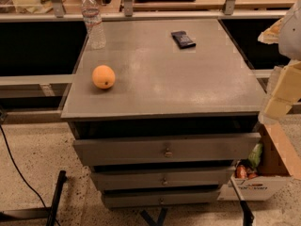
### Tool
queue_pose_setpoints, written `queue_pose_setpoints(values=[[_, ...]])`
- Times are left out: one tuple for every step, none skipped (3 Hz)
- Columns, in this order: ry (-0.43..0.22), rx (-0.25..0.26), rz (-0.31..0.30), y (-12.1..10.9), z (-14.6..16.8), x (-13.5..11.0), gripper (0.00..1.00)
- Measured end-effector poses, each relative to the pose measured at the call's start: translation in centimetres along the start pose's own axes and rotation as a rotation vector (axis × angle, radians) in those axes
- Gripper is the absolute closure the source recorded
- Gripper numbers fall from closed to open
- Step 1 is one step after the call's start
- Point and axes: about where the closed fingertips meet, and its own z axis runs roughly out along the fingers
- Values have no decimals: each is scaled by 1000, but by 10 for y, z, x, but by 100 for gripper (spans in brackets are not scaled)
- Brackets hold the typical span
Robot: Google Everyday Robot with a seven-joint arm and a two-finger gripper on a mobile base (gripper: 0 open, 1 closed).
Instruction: Pick orange
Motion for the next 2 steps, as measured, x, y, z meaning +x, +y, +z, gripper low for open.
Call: queue_pose_setpoints(values=[[-12, 12, 5, -2, 0, -5, 0], [-93, 17, 34, -17, 9, -23, 0]])
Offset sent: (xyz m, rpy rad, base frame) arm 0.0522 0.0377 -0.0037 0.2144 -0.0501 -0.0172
